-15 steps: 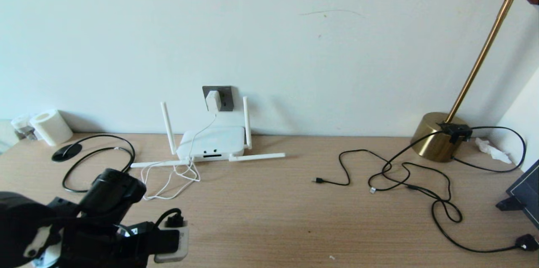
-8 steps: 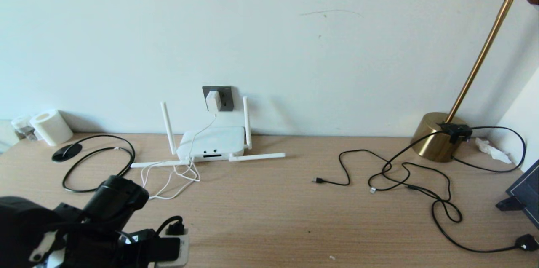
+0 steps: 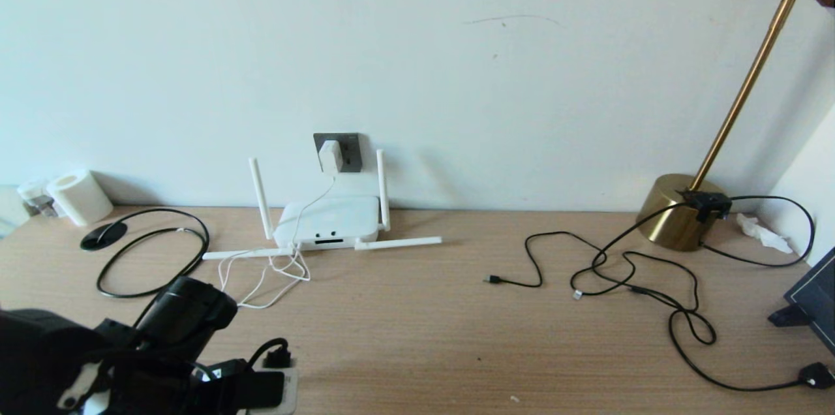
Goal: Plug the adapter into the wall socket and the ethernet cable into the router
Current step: Pick up cable
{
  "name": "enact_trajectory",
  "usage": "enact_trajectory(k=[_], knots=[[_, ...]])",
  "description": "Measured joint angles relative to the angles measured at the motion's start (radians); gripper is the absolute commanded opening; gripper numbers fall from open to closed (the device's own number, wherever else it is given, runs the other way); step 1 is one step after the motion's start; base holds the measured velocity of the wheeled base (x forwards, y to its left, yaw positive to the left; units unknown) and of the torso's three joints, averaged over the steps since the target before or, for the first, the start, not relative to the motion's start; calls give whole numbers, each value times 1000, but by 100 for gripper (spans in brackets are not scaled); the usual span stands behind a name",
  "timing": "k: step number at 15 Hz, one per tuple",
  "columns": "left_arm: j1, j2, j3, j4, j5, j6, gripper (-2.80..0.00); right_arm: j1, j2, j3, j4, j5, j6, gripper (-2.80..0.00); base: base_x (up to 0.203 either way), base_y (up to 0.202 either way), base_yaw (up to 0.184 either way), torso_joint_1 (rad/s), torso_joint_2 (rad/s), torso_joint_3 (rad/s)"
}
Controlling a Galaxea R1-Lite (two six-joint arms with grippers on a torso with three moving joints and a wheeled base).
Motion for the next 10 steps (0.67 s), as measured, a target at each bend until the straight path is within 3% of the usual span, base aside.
enact_trajectory(k=[3,4,5,10], knots=[[-1,5,6,0,-2,0,0,0,0,0,0,0,0,-280,0,0,0,0,0,0],[-1,5,6,0,-2,0,-61,0,0,0,0,0,0,-280,0,0,0,0,0,0],[-1,6,7,3,-3,1,-280,0,0,0,0,0,0,-280,0,0,0,0,0,0],[-2,6,8,15,1,8,-280,0,0,0,0,0,0,-280,0,0,0,0,0,0]])
